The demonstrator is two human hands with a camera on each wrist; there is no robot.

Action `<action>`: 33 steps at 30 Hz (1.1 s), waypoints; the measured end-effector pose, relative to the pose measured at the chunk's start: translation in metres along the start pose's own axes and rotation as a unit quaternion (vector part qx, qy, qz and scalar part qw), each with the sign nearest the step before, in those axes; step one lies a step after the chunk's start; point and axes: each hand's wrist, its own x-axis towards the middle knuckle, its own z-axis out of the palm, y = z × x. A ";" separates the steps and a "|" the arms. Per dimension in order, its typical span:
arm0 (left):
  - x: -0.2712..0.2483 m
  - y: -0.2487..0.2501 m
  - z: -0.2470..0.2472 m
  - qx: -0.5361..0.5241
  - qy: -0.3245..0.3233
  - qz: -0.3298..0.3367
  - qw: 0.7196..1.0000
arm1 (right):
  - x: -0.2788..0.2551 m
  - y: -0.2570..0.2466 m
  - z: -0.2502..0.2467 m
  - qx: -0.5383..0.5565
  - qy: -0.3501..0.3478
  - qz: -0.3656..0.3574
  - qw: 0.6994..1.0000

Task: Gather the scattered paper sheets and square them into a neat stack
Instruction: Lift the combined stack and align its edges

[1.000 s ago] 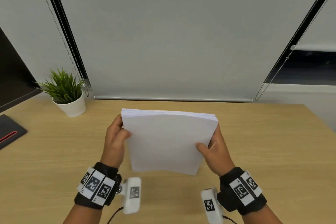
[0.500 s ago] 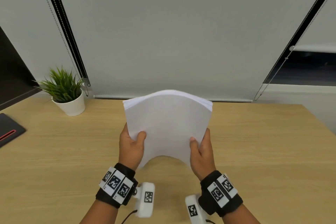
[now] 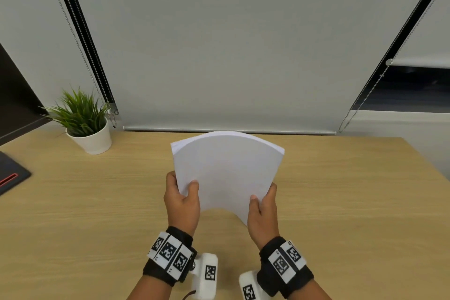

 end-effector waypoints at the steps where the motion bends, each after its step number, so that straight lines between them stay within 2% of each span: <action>1: 0.002 0.002 -0.001 0.002 0.007 0.005 1.000 | 0.001 -0.001 -0.001 0.004 -0.001 0.008 1.000; 4: 0.006 0.019 -0.005 -0.023 0.006 0.049 0.999 | 0.005 -0.015 -0.007 0.039 0.007 0.014 0.999; 6: 0.009 0.040 -0.008 -0.045 -0.014 0.096 0.994 | 0.010 -0.032 -0.015 0.074 0.021 -0.010 0.997; 8: 0.014 0.058 -0.008 -0.042 -0.019 0.112 0.993 | 0.015 -0.054 -0.021 0.112 0.027 -0.040 0.992; 10: 0.021 0.069 -0.005 -0.029 0.010 0.089 0.996 | 0.019 -0.073 -0.024 0.138 0.032 -0.048 0.989; 13: 0.028 0.075 0.002 -0.030 0.029 0.048 0.998 | 0.025 -0.091 -0.025 0.166 0.040 0.001 0.985; 16: 0.029 0.075 0.003 -0.028 0.026 0.039 0.999 | 0.030 -0.101 -0.026 0.174 0.041 0.067 0.982; 21: 0.027 0.077 0.002 -0.047 0.037 0.035 0.998 | 0.037 -0.107 -0.028 0.194 0.053 0.116 0.973; 33: 0.030 0.078 -0.001 -0.048 -0.003 0.014 0.999 | 0.036 -0.105 -0.028 0.167 0.039 0.092 0.981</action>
